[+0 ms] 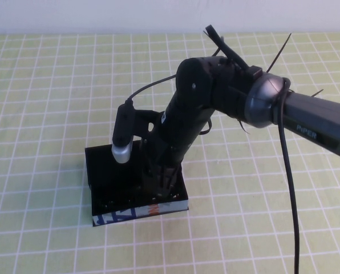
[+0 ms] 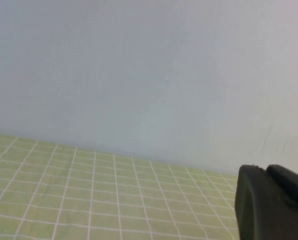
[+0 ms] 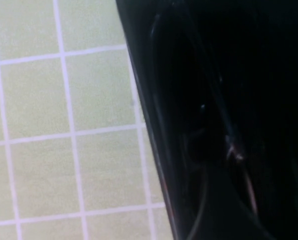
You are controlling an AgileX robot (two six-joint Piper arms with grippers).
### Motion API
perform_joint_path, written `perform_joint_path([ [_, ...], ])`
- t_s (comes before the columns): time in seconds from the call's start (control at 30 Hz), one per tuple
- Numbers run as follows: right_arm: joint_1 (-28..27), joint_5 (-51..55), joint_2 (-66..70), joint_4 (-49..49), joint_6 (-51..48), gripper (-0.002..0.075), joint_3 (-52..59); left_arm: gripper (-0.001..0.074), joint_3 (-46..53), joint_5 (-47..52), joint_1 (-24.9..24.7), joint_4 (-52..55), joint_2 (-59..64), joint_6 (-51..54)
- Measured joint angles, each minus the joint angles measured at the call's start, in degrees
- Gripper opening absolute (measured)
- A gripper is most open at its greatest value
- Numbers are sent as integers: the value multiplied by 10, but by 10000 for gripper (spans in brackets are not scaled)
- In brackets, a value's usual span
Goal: Return glasses to glasses case
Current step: Place the glasses in the glasses case
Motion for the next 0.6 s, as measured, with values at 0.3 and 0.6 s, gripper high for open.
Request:
perform_joint_path([
  [0.3, 0, -16, 18, 1, 0, 179, 14, -3, 0, 0, 0, 0, 0, 0],
  [0.6, 0, -20, 18, 1, 0, 16, 14, -3, 0, 7, 0, 1, 0, 0],
])
